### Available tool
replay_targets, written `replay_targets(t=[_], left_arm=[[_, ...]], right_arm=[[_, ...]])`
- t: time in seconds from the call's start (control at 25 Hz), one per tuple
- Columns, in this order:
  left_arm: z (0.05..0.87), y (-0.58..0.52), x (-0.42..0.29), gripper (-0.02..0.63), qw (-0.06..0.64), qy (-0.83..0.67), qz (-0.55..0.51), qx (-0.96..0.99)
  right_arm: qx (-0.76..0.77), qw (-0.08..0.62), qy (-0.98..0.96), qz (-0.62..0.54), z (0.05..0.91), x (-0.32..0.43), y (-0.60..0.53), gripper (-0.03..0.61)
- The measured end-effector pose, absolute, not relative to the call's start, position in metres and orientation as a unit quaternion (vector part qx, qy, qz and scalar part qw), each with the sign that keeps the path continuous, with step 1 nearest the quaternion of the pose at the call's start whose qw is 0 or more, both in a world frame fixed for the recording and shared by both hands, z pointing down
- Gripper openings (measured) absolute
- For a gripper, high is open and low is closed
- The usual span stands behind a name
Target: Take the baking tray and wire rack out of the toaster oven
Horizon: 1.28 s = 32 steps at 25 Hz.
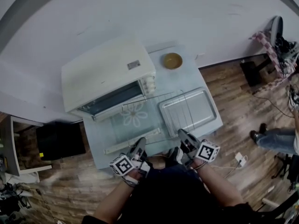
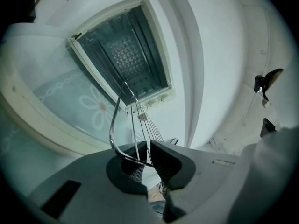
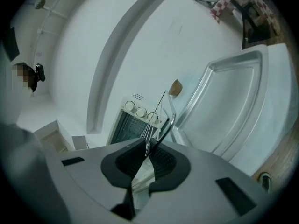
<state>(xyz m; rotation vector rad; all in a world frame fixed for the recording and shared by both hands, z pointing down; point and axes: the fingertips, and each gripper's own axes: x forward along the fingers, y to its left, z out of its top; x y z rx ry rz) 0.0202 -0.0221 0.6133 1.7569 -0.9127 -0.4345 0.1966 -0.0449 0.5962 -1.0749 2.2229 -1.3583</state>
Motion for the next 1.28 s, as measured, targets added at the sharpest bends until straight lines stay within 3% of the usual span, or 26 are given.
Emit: replay_targets(t=[0.76,1.28], left_arm=[[0.648,-0.054,0.202,0.025,0.563,-0.343,-0.117,0.743],[0.680,-0.056,0.216,0.028,0.588,-0.376,-0.120,0.706]], right_arm=[[-0.424,0.172,0.748,-0.481,0.625,0.383,-0.060,0.032],[-0.390,0.111,0.766,-0.499,0.661,0.396,-0.086,0.038]])
